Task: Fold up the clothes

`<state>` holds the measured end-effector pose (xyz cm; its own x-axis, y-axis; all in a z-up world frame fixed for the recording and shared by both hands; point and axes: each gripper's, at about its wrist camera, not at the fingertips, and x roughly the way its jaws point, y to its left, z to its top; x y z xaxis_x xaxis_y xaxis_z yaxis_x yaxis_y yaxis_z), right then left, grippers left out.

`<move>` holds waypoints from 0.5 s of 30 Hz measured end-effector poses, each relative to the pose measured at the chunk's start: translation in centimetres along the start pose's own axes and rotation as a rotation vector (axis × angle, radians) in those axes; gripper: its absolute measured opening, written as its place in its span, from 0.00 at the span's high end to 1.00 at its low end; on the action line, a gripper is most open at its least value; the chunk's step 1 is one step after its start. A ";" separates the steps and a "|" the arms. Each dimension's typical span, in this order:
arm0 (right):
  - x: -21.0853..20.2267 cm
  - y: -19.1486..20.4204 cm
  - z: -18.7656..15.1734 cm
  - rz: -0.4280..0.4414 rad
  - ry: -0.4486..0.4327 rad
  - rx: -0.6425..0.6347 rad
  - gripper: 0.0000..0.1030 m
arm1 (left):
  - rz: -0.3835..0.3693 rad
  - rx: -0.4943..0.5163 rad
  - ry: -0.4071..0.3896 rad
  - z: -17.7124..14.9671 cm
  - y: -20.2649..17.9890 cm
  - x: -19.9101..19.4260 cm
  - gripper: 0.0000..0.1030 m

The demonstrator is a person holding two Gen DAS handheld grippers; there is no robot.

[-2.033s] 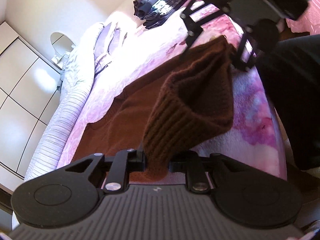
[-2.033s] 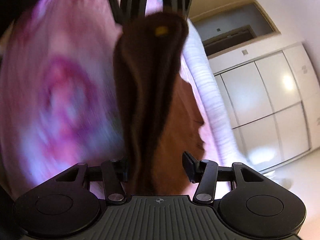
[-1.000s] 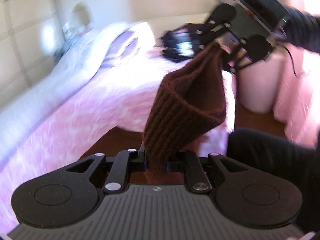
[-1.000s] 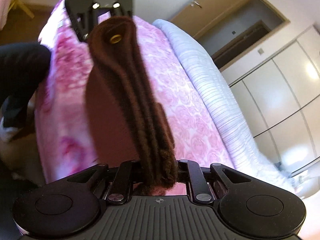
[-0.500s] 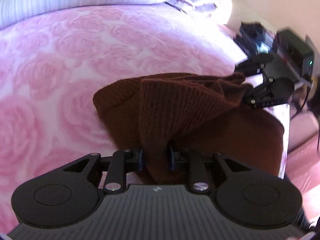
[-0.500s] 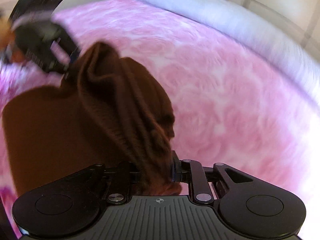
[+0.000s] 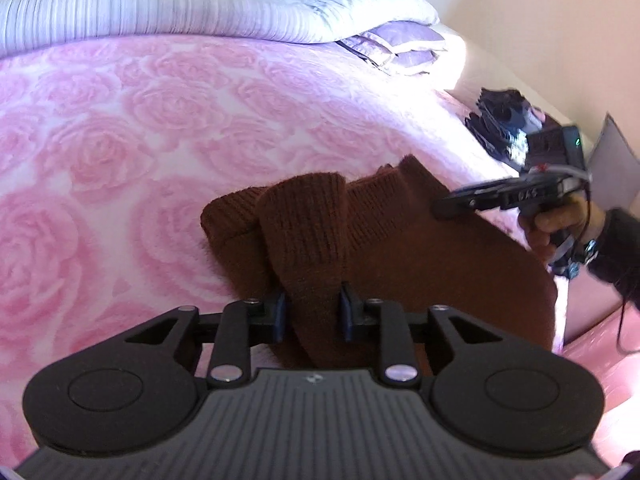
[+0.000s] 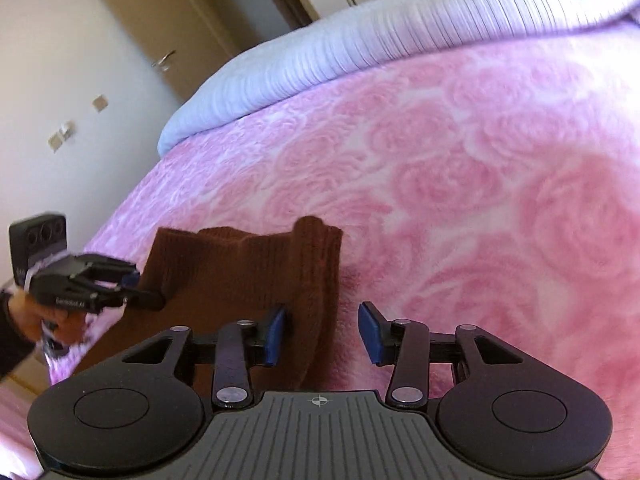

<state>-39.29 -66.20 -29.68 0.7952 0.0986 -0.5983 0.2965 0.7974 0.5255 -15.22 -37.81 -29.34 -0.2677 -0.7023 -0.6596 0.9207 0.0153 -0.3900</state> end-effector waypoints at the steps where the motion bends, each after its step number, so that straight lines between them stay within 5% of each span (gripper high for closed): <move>1: -0.1 -0.3 0.1 0.014 0.004 0.013 0.57 | -0.009 -0.023 0.000 0.2 0.4 0.2 0.72; 4: 0.8 -1.1 0.2 0.018 -0.007 0.066 0.57 | -0.037 -0.085 -0.009 0.5 1.4 0.5 0.78; 7: 0.4 -1.0 0.1 0.024 -0.046 0.091 0.90 | -0.035 -0.073 -0.051 0.5 0.8 -0.3 0.85; 12: -2.1 0.9 1.2 0.027 -0.150 0.025 0.91 | -0.027 -0.072 -0.134 1.0 0.4 -1.6 0.85; 15: -0.8 1.0 2.1 -0.007 -0.130 -0.006 0.91 | 0.006 -0.130 -0.077 1.0 2.1 0.4 0.83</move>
<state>-38.50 -66.74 -27.42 0.8549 0.0153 -0.5185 0.2997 0.8013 0.5178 -13.12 -38.74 -29.78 -0.2353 -0.7546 -0.6125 0.8763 0.1079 -0.4695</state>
